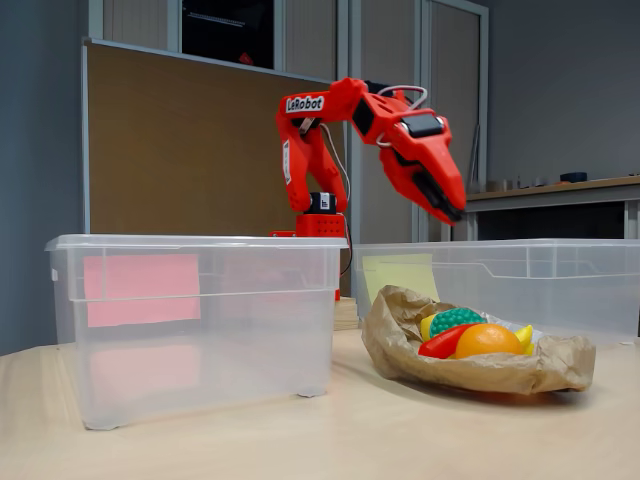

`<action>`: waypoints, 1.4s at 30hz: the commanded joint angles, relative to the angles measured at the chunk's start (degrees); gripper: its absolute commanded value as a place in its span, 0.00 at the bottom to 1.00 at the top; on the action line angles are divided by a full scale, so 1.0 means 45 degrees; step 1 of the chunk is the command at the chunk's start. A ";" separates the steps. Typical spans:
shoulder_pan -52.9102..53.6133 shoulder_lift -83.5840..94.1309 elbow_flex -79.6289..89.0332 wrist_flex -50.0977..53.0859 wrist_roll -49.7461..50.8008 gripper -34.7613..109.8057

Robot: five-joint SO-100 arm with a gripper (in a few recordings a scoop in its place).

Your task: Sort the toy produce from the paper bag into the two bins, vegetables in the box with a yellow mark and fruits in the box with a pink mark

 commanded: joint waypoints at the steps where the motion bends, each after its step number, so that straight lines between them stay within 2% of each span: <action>1: -0.0391 -0.1523 -0.0879 0.0273 -0.0508 0.40; 4: -0.0273 -0.2656 -0.0918 0.0391 -0.1309 0.46; 11: -0.0020 -0.5977 -0.3418 0.0547 -0.2187 0.44; 18: -0.0137 -0.8047 -0.5195 0.0586 -0.2109 0.36; 26: -0.0234 -0.8594 -0.5703 0.0820 -0.1426 0.27; 28: -0.0234 -0.8555 -0.5898 0.1191 -0.1309 0.24; 36: -0.0508 -0.7246 -0.6875 0.3574 -0.1426 0.24; 42: -0.1367 -0.6133 -0.9785 0.6367 -0.1582 0.24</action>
